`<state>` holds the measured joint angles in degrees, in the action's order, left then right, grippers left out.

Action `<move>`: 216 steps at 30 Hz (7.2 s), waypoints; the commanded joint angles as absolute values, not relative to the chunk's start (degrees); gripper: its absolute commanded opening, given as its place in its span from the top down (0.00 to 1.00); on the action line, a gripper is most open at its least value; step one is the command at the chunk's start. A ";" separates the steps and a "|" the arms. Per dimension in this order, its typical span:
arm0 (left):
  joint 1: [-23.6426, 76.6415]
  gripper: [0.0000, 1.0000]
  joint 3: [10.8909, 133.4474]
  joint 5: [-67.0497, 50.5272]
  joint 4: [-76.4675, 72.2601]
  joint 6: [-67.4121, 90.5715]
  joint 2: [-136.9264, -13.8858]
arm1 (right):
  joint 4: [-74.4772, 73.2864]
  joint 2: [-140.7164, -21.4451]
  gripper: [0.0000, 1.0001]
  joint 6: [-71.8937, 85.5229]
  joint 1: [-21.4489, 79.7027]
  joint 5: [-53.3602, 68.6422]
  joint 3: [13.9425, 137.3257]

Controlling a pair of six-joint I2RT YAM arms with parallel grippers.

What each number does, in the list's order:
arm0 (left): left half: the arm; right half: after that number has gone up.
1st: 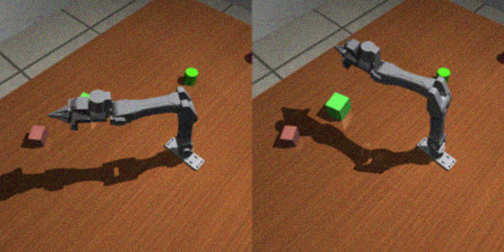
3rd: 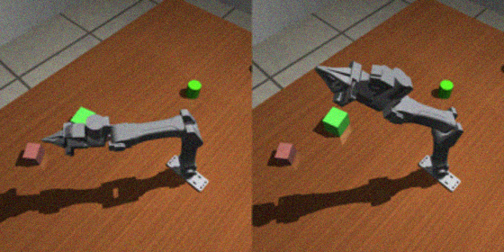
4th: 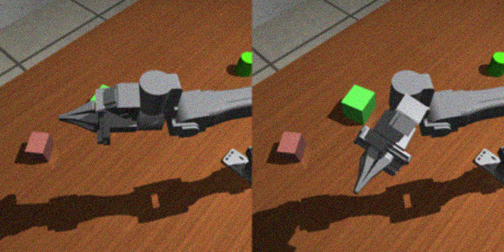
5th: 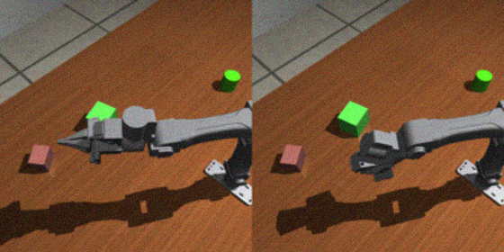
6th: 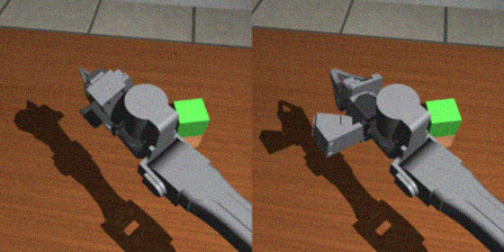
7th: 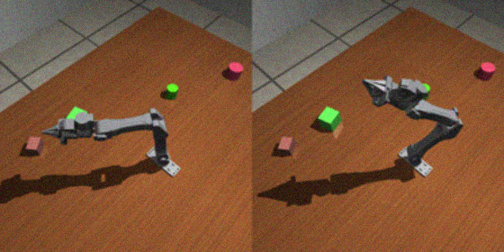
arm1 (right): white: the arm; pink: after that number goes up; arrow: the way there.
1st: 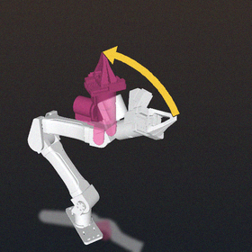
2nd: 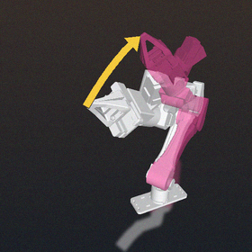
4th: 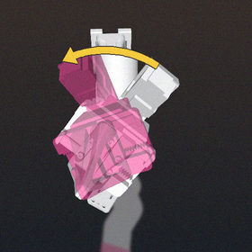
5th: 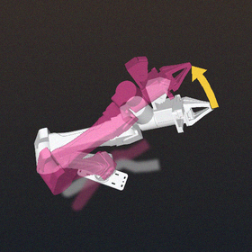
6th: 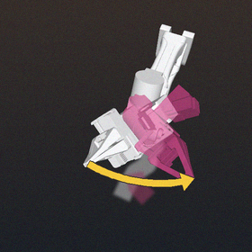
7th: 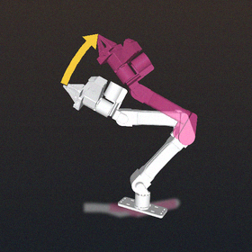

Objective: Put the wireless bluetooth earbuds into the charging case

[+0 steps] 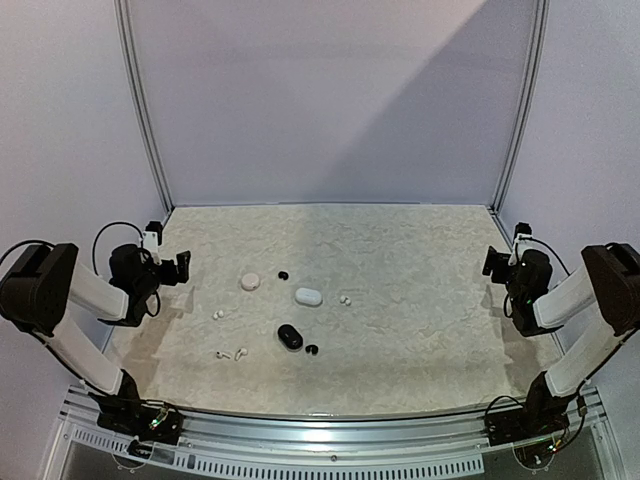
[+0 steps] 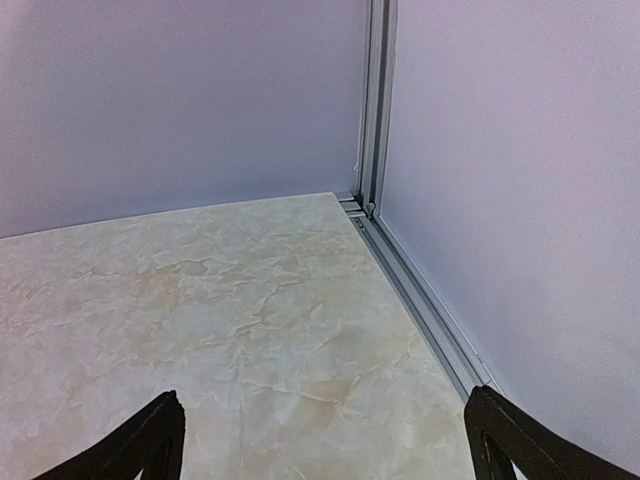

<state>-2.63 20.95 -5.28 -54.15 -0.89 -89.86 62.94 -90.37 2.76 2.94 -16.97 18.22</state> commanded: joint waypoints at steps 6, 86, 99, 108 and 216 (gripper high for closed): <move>-1.93 0.01 21.74 -5.01 -53.87 -1.63 -89.18 | 43.48 -83.18 0.01 2.02 2.64 -13.07 26.12; 10.42 0.18 46.82 -49.61 4.76 23.49 -62.87 | 2.09 -119.71 0.73 -43.42 62.21 -3.73 106.01; 12.91 0.34 48.12 -54.74 -4.17 27.19 -63.48 | 0.04 -120.81 0.75 -45.82 63.40 0.87 108.81; 13.28 0.74 48.76 -54.59 -5.82 29.50 -64.24 | 0.00 -120.41 0.76 -45.78 64.01 0.82 108.59; 21.98 1.00 48.39 -49.44 32.70 -43.51 -54.72 | -19.56 -117.23 0.40 -10.61 54.96 27.98 114.61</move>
